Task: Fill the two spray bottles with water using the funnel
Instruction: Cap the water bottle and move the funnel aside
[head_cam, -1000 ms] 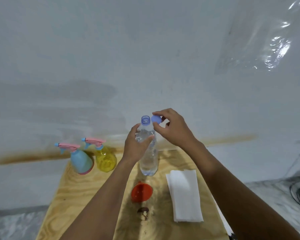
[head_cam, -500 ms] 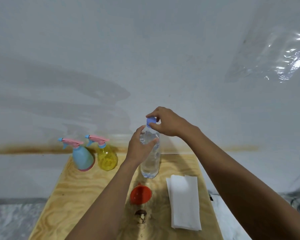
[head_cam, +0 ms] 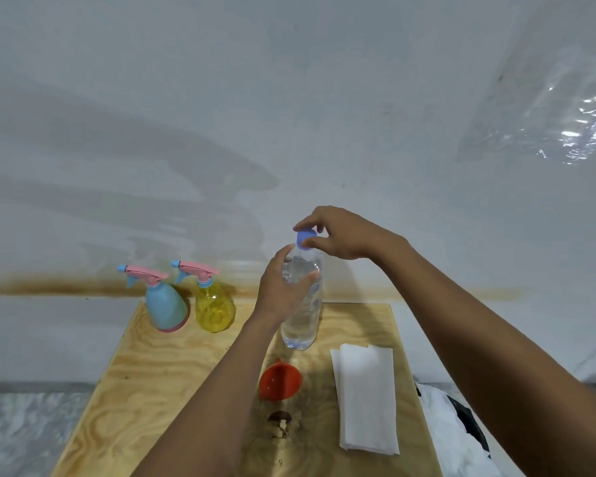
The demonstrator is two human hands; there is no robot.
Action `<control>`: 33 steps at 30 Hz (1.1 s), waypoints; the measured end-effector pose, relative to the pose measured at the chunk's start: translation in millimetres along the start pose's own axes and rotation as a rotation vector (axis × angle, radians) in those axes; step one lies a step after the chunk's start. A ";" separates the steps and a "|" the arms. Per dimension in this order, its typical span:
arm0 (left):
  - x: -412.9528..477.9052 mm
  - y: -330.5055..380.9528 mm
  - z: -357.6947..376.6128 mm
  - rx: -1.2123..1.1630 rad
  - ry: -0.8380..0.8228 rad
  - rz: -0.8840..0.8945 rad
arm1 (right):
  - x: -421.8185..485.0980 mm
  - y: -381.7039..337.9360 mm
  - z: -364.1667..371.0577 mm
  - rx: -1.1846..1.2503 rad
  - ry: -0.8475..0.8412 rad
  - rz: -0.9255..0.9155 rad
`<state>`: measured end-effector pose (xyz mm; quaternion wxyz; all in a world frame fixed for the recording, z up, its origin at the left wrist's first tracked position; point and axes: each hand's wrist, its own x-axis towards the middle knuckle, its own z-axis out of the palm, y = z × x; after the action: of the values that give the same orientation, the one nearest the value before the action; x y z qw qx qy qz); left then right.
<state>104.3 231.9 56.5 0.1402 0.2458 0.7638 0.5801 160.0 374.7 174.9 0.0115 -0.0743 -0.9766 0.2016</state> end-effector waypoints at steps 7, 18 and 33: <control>1.0 -0.4 -0.7 0.002 0.000 0.003 | -0.1 -5.0 31.6 0.040 0.281 0.082; -0.2 -1.1 -0.4 -0.003 -0.005 0.006 | -8.4 13.2 41.9 0.346 0.227 0.001; -2.8 0.9 1.8 -0.017 -0.008 -0.004 | -4.5 13.2 70.8 0.560 0.385 0.144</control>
<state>107.8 232.1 56.6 0.1465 0.2452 0.7587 0.5855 162.6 358.2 104.7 0.2010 -0.1737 -0.8555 0.4445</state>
